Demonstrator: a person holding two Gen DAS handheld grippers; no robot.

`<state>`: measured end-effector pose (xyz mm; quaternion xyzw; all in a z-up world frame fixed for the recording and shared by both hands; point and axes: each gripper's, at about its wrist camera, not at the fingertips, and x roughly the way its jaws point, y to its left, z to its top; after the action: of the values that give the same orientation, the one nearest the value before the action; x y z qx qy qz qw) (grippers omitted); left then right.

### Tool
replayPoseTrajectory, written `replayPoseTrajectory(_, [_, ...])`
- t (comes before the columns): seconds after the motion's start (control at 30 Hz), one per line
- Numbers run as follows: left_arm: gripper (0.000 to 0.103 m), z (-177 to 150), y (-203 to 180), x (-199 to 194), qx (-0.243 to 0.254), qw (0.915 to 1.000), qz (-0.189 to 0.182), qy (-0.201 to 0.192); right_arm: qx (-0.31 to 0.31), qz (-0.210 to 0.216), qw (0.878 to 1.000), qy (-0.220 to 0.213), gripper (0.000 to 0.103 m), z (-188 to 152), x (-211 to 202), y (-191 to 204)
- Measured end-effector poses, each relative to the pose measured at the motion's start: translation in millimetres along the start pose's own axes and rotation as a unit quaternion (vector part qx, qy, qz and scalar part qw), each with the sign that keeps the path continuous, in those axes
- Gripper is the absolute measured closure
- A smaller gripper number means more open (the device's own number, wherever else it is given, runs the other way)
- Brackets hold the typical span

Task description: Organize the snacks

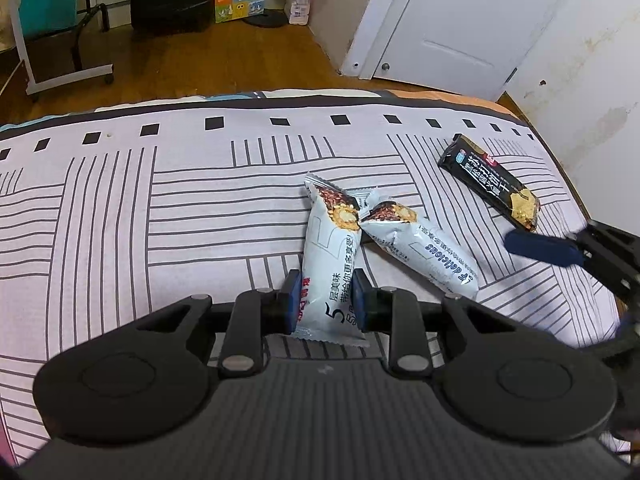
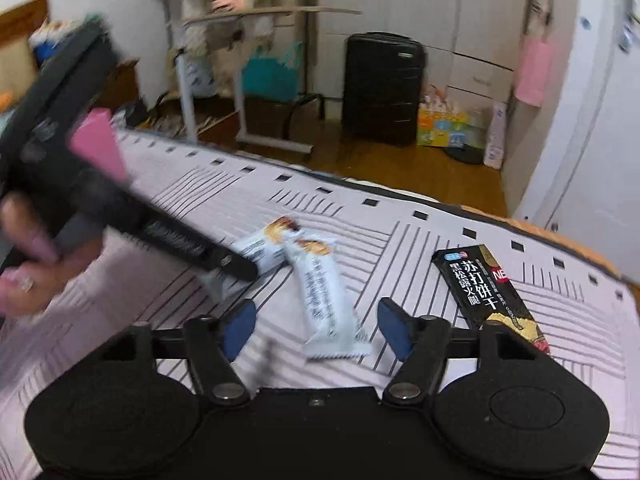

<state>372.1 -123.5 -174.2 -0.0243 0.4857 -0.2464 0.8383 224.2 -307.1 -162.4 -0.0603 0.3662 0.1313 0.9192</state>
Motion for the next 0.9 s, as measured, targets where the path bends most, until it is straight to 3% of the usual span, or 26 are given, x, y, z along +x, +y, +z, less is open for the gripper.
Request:
replayPoseTrajectory(0.1, [0.079, 1, -1, 0, 0.007, 1.0000, 0.002, 0.004, 0.037, 0.002, 0.999, 0.021, 0.031, 8, 26, -17])
replayPoseTrajectory(0.17, [0.079, 1, -3, -1, 0.019, 0.9998, 0.007, 0.007, 0.104, 0.039, 0.993, 0.032, 0.032, 6, 37, -31])
replayPoseTrajectory(0.23, [0.079, 2, -4, -2, 0.022, 0.9997, 0.008, 0.009, 0.106, 0.051, 0.993, 0.024, 0.034, 1, 36, -31])
replayPoseTrajectory(0.33, [0.079, 2, -4, -2, 0.019, 0.9997, 0.009, 0.011, 0.045, 0.022, 0.998, 0.045, 0.055, 2, 38, -16])
replayPoseTrajectory(0.47, [0.079, 1, -7, -4, 0.020, 0.9996, 0.015, 0.012, 0.062, 0.028, 0.995, 0.079, 0.069, 11, 37, -12])
replayPoseTrajectory(0.9, [0.079, -7, -8, -45, 0.007, 0.9997, 0.021, 0.000, 0.150, 0.022, 0.981, 0.123, 0.071, 8, 15, -12])
